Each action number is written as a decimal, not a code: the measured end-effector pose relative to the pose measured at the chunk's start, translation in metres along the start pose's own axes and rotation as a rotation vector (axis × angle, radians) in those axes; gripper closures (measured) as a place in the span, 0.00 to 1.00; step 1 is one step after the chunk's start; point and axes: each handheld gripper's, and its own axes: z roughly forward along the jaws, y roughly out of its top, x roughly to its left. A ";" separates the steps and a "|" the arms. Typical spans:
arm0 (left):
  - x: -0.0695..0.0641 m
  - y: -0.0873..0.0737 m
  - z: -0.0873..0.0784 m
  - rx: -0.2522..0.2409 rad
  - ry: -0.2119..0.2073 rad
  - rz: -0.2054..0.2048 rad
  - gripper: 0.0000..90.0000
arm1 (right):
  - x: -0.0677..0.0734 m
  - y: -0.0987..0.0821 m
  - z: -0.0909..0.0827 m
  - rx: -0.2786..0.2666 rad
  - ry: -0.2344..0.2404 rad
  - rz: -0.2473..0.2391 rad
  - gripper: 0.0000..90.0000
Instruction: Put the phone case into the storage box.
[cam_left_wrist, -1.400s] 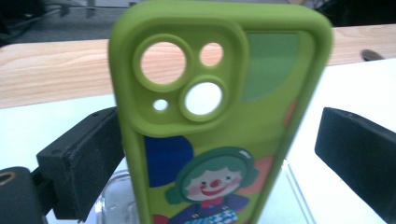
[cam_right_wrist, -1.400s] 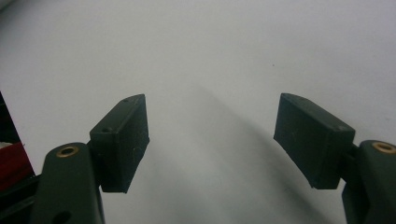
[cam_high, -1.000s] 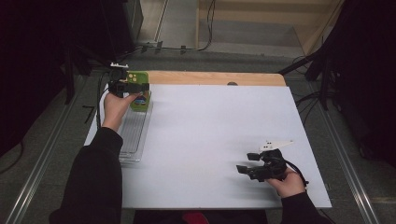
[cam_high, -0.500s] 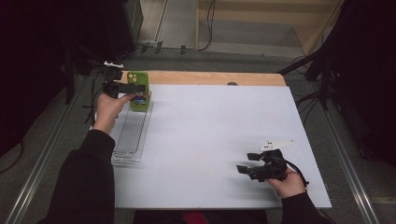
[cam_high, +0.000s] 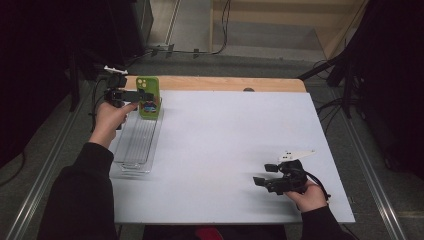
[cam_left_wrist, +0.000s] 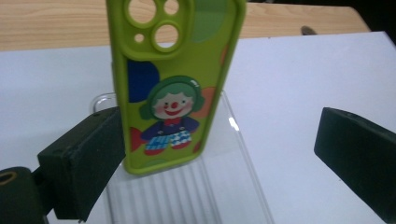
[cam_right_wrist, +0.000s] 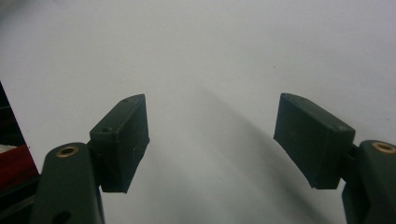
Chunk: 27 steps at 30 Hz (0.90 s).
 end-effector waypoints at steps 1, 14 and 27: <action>-0.001 0.000 -0.001 0.003 -0.013 0.000 0.04 | 0.000 0.000 0.000 0.000 0.001 -0.001 0.27; -0.025 0.000 -0.005 0.043 -0.098 0.068 0.08 | 0.000 0.000 0.000 -0.002 0.001 0.000 0.27; -0.052 -0.003 -0.004 0.067 -0.189 0.131 0.16 | 0.000 0.001 0.000 -0.004 0.006 0.006 0.27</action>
